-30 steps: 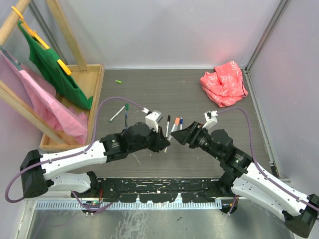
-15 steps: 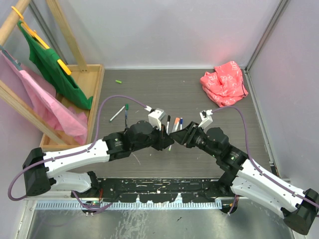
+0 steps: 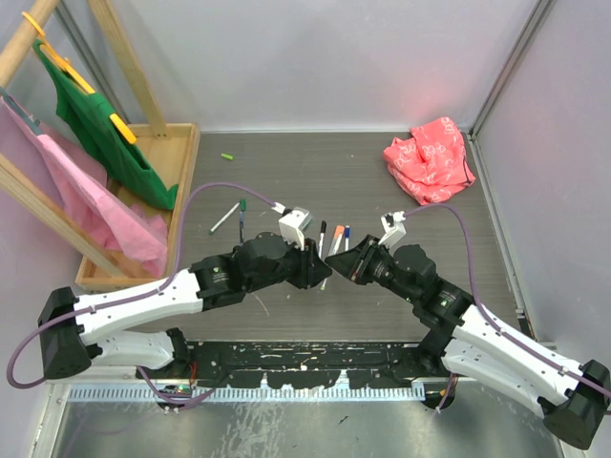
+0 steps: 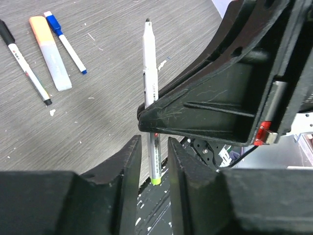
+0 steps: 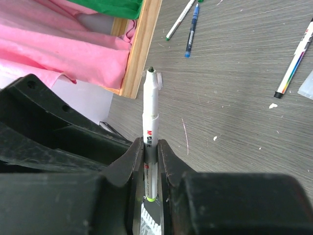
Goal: Insert the pens into the pen caps
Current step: Pick up the pen from the center of the board, then pick up the pen cap from the center of the board.
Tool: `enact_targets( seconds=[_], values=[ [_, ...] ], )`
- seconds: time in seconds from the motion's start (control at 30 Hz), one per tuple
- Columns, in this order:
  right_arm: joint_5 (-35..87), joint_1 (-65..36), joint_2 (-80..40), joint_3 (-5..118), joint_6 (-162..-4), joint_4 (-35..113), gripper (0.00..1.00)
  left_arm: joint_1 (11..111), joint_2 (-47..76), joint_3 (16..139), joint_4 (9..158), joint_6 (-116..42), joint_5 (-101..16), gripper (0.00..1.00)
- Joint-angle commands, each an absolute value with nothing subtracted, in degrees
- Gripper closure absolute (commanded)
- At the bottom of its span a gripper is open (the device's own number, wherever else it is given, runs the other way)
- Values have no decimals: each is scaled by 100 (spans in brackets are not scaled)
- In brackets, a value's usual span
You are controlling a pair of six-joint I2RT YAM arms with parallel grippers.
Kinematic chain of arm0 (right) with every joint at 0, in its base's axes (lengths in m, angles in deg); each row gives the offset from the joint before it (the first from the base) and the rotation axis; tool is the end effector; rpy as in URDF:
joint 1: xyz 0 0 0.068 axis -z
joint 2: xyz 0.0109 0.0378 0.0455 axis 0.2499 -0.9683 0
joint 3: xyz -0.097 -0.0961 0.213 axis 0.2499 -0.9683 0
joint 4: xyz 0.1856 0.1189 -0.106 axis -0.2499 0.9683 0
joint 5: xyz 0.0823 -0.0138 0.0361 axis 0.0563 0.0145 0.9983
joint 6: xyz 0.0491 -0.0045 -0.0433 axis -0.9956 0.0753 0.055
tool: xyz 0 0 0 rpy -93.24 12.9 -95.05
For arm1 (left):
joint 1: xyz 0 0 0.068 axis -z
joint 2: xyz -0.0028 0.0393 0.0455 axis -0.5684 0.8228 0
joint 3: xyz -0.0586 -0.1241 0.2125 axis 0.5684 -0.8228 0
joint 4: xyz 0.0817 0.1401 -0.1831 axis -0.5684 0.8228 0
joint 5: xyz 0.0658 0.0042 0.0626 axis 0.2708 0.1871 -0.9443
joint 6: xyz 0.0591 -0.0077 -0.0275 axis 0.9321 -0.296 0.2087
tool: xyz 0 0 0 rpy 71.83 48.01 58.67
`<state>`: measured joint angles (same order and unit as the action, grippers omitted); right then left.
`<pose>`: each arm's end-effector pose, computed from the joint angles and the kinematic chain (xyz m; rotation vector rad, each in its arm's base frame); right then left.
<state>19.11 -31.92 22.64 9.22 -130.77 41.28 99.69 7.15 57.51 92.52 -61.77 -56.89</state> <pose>0.1278 0.1344 0.2574 0.1398 1.9764 1.2268 0.1227 -0.2503 0.2865 0.4522 2.0736 -1.0142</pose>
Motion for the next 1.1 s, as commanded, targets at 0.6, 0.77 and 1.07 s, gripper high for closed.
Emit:
enact_targets(
  seconds=[0.6, 0.77, 1.07],
  values=[
    [1447, -3211, 2683, 1001, -12758, 5046, 99, 8282, 608, 6676, 10616, -5731, -6411, 51],
    [1486, -3211, 2637, 985, -12732, 5095, 99, 7546, 983, 7050, 10688, -5668, -6432, 50],
    [1631, -3211, 2447, 1090, -12662, 4956, 100, 6845, 2210, 7923, 10593, -5402, -6907, 49]
  ],
)
